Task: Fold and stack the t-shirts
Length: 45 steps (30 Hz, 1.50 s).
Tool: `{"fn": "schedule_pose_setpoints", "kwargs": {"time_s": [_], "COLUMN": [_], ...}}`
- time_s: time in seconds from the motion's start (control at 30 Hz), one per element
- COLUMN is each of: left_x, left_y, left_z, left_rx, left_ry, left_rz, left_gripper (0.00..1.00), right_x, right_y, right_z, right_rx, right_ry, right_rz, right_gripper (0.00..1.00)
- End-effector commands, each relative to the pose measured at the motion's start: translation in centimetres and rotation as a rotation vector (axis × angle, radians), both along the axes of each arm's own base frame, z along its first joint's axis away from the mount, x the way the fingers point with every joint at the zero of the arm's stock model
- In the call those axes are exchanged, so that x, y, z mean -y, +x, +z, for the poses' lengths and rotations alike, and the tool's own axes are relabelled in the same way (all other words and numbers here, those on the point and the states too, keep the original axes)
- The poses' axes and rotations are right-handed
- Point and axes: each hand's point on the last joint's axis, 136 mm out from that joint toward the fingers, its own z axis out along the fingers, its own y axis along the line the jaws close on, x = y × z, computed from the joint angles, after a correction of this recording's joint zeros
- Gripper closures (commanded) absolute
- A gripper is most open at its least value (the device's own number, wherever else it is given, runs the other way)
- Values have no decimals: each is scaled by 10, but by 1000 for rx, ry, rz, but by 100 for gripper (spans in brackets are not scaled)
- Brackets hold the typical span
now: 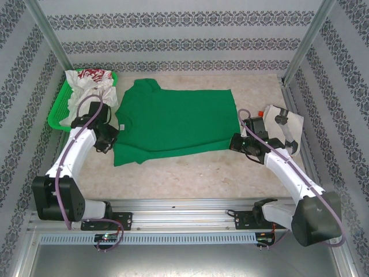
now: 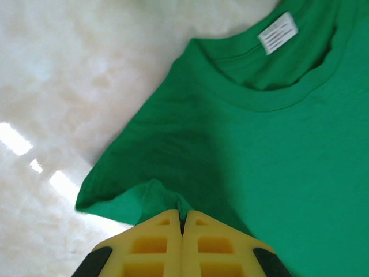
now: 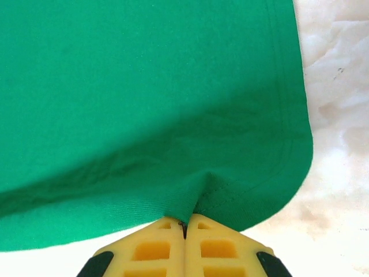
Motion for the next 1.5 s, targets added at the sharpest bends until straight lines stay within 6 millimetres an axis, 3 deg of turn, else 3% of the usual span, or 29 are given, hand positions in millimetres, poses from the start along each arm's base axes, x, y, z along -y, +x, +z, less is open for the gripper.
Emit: {"fn": "schedule_pose_setpoints", "kwargs": {"time_s": [0.0, 0.27, 0.53, 0.93, 1.1, 1.47], "left_x": [1, 2, 7, 15, 20, 17], "left_y": [23, 67, 100, 152, 165, 175], "left_z": [10, 19, 13, 14, 15, 12], "left_rx": [32, 39, 24, 37, 38, 37], "left_ry": [36, 56, 70, 103, 113, 145], "left_rz": [-79, -147, -209, -296, -337, -352], "left_gripper": [100, 100, 100, 100, 100, 100], "right_x": [6, 9, 9, 19, 20, 21], "right_y": [17, 43, 65, 81, 85, 96], "right_z": [8, 5, 3, -10, -13, -16], "right_rx": [31, 15, 5, -24, -33, -40], "right_ry": [-36, -30, -36, -45, -42, -48], "right_rz": [-2, -19, -14, -41, -44, -41], "right_gripper": [100, 100, 100, 100, 100, 100]}}
